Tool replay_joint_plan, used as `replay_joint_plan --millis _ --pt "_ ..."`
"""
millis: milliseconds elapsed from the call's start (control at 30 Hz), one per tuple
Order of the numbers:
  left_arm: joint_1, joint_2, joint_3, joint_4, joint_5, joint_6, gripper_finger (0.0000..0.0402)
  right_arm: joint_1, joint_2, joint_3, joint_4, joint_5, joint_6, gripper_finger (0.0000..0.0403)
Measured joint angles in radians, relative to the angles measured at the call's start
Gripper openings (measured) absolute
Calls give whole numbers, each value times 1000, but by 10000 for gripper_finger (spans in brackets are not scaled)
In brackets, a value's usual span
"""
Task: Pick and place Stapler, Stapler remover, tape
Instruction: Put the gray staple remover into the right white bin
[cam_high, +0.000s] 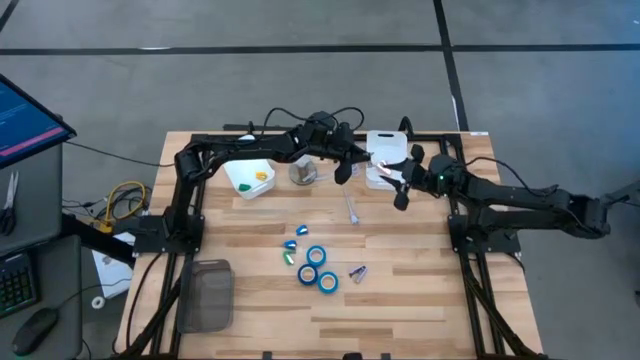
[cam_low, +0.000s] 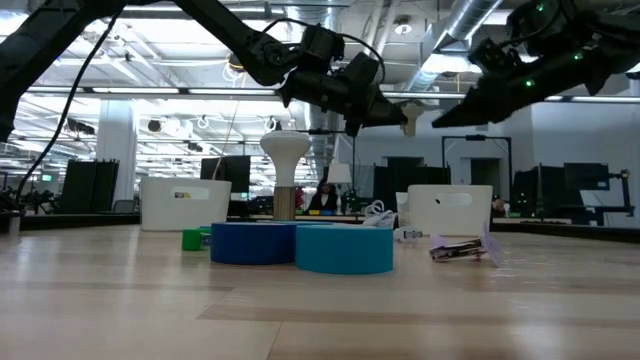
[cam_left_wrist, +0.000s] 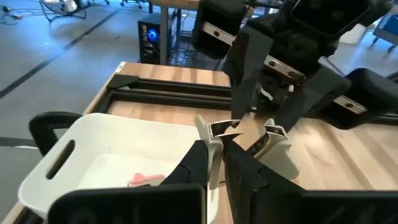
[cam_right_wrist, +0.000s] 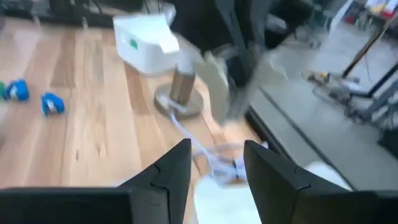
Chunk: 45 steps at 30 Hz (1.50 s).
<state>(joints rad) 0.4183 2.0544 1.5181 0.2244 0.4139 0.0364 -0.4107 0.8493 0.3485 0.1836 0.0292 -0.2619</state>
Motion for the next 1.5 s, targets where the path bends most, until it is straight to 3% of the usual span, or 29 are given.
replay_joint_plan --millis 133,300,667,1500 --pt "9 0 0 -7 2 0 12 -10 -33 0 -8 -79 0 132" --pt "3 0 0 -10 55 0 12 -13 -44 0 6 -93 0 132" --pt "-26 0 0 -16 59 0 12 6 18 0 91 -156 27 139" --pt "-26 0 0 -26 59 1 12 18 35 0 162 -160 27 75"
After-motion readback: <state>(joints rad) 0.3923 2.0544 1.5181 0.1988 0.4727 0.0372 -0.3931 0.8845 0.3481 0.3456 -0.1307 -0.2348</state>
